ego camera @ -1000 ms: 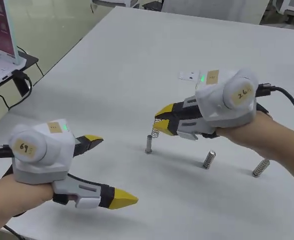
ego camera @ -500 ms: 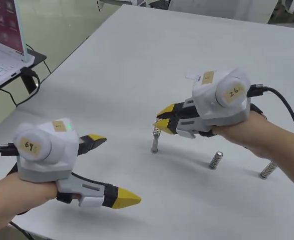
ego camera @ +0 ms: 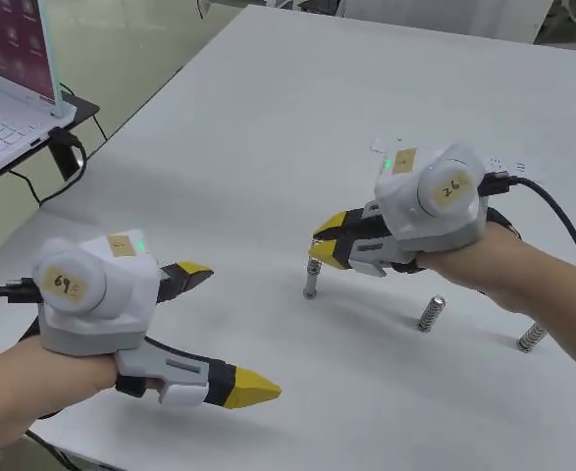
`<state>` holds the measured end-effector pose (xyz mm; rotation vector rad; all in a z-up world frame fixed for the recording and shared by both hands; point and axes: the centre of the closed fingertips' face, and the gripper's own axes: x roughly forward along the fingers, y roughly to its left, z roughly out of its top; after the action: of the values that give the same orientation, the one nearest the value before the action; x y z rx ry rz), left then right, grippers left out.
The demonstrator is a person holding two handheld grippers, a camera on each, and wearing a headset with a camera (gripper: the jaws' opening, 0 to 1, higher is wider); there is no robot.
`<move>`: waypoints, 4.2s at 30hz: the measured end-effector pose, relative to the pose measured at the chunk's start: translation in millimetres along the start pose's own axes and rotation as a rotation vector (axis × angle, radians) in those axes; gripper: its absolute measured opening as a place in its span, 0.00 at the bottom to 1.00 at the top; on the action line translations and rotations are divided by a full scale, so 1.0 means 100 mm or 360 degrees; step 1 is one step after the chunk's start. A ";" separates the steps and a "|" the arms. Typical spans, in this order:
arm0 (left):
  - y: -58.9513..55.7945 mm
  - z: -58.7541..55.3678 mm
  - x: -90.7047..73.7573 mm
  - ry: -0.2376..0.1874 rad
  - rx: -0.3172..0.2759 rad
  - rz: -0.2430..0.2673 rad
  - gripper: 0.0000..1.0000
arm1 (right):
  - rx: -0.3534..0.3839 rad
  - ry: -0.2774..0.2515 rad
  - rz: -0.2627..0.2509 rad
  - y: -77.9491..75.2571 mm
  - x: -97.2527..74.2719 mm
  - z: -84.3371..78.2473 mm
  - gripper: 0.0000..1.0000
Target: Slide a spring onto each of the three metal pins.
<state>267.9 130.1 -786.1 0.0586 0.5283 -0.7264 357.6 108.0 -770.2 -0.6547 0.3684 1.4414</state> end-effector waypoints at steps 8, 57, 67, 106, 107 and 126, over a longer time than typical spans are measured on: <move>0.00 -0.03 0.00 0.0007 -0.0003 0.0003 0.98 | 0.0006 0.0113 -0.0006 0.03 0.13 -0.18 0.08; -0.12 0.23 0.13 -0.0013 0.0069 -0.0034 0.98 | 0.0205 -0.0013 -0.0138 0.14 -0.37 -0.13 0.27; -0.17 0.29 0.19 -0.0027 0.0069 -0.0051 0.98 | 0.0185 -0.0086 -0.0183 0.27 -0.56 -0.19 0.34; -0.30 0.41 0.24 -0.0140 0.0022 -0.0124 0.98 | 0.0638 -0.0390 -0.0475 0.48 -1.51 -0.80 0.99; -0.30 0.42 0.24 -0.0143 0.0020 -0.0126 0.98 | 0.0654 -0.0390 -0.0483 0.47 -1.53 -0.82 0.99; -0.31 0.42 0.17 -0.0164 0.0040 -0.0104 0.98 | 0.0857 -0.0432 -0.0630 0.62 -1.91 -1.25 0.99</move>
<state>277.3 86.5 -754.1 0.0274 0.4239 -0.7958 293.6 -119.5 -763.1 -0.0816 0.3680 0.9733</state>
